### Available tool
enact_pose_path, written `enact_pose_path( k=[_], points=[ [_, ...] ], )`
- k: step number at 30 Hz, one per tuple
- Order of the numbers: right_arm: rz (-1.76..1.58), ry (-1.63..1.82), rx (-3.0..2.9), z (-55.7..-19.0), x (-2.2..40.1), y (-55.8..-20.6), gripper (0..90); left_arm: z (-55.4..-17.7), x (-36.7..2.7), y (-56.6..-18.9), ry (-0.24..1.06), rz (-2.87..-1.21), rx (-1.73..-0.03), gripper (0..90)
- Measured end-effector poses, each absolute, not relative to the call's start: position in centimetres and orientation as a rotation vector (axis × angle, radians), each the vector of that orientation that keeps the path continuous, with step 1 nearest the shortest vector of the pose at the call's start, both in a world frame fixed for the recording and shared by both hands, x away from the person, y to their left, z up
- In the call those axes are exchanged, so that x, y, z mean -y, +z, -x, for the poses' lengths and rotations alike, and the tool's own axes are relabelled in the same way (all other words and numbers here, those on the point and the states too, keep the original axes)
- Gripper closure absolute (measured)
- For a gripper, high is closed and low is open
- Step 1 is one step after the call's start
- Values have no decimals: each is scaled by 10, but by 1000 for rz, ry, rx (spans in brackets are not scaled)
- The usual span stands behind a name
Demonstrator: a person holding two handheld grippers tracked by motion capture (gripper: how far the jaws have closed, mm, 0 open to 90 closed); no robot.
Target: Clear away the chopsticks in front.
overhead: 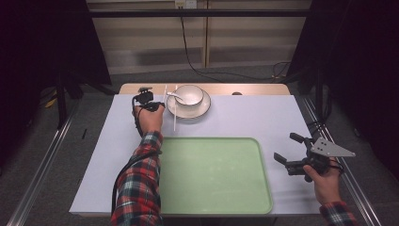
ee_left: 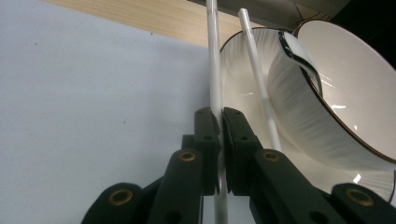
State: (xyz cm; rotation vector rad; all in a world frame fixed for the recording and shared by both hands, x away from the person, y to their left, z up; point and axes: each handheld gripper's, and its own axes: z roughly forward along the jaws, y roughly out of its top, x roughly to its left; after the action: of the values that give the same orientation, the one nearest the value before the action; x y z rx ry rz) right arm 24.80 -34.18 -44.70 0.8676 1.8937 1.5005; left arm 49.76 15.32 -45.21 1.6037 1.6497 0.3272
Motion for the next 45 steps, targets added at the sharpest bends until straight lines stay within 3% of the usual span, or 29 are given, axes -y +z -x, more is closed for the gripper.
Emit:
enact_pose_path(
  k=[11, 45],
  points=[
    [-863, 1503, -1898, -247, 341, -446, 15, -463, -169, -445, 300, -1588, -1650, 854],
    [-845, 1502, -1908, -244, 339, -446, 15, -371, -183, -435, 384, -1508, -1698, 854]
  ],
)
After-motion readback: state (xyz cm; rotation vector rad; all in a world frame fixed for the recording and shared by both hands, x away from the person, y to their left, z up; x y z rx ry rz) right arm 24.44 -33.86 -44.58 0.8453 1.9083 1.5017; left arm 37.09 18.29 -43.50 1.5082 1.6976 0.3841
